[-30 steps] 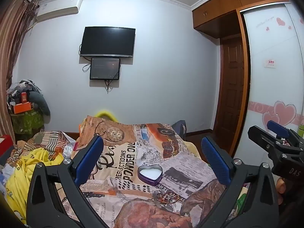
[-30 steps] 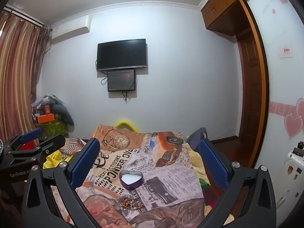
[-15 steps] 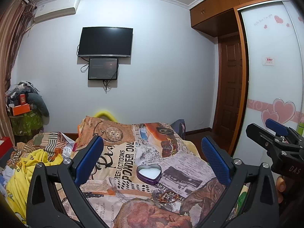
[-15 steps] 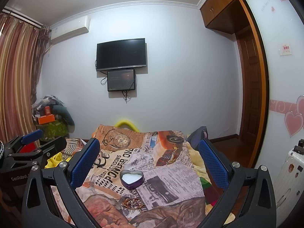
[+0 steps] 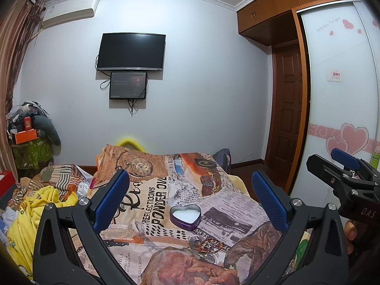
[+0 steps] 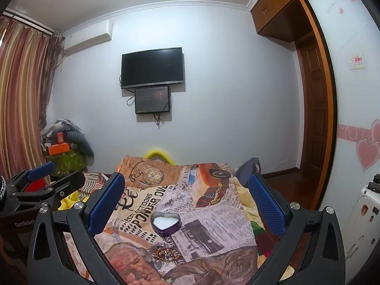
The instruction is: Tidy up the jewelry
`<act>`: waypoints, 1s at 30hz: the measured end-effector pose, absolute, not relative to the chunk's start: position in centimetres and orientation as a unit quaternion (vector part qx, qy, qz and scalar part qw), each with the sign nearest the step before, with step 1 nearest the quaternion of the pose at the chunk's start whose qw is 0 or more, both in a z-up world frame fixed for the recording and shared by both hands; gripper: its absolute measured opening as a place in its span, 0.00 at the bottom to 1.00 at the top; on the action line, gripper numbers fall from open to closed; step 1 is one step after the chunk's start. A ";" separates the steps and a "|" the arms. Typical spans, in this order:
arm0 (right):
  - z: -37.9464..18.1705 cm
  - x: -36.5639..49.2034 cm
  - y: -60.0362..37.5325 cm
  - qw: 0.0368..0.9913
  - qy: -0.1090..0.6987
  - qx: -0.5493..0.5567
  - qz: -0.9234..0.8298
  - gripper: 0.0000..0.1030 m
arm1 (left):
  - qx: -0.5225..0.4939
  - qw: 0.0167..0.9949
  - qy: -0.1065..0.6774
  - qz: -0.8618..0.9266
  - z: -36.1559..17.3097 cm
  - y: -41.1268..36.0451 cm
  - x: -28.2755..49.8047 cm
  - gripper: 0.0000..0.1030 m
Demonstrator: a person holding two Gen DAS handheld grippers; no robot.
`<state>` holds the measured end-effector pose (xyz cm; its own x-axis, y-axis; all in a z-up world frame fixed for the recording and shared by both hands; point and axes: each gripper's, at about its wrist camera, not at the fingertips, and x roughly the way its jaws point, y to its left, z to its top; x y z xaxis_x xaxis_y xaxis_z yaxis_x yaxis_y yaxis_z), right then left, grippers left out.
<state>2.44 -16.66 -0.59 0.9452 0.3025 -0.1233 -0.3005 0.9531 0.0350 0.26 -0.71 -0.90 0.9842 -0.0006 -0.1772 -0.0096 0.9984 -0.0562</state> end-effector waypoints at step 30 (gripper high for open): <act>-0.5 2.0 -16.4 0.986 0.064 0.008 0.156 1.00 | -0.029 0.996 0.090 0.002 -1.0 -0.8 0.3 1.00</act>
<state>1.97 -16.38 -0.47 0.9429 0.3094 -0.1230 -0.3073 0.9509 0.0364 0.27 -0.81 -0.98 0.9838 -0.0021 -0.1793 -0.0083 0.9983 -0.0574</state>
